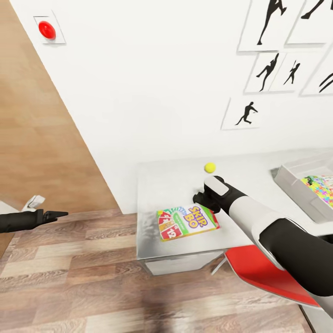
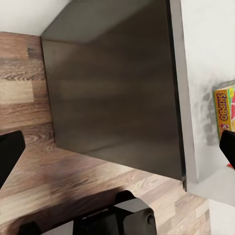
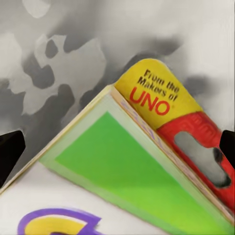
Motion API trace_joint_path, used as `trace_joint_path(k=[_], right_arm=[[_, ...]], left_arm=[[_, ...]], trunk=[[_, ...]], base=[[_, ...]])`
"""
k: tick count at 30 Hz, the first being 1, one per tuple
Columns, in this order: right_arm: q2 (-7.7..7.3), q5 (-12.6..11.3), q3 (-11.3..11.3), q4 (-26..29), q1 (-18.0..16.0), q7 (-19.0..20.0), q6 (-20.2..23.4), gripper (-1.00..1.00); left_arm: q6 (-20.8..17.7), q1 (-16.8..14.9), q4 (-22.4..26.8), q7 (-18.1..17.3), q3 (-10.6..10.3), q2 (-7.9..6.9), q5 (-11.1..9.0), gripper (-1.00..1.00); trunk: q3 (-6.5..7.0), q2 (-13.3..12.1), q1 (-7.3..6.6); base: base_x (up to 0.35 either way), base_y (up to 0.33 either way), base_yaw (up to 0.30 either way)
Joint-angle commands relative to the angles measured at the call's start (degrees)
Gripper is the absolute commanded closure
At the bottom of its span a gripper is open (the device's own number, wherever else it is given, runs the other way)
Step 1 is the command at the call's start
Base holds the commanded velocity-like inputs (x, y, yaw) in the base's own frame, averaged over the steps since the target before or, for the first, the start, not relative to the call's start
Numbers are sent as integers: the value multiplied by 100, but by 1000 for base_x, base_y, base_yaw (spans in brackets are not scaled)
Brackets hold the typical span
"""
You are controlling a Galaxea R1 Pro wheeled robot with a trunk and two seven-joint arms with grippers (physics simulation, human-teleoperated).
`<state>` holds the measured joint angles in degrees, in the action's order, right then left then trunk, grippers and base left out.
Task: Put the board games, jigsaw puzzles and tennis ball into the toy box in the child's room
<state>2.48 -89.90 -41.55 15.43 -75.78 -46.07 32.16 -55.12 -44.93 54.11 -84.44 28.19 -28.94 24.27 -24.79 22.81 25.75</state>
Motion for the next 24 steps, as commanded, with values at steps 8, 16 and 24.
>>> trace_joint_path(k=[8, 16, 24], right_arm=[[-2, -19, -29, 4, -7, -25, 61, -100], [-2, -19, -28, 4, -7, -25, 62, -100], [-4, -19, -28, 4, -7, -25, 62, -100]], left_arm=[[-52, -7, 3, -62, 11, -2, 52, -100], [-55, -7, 4, -56, 11, 2, 50, -100], [-52, -7, 3, -61, 11, 2, 44, -100]], trunk=[[-10, 11, 3], [-10, 11, 3], [-10, 11, 3]], base=[[-44, 93, 0], [-74, 40, 0], [-17, 80, 0]])
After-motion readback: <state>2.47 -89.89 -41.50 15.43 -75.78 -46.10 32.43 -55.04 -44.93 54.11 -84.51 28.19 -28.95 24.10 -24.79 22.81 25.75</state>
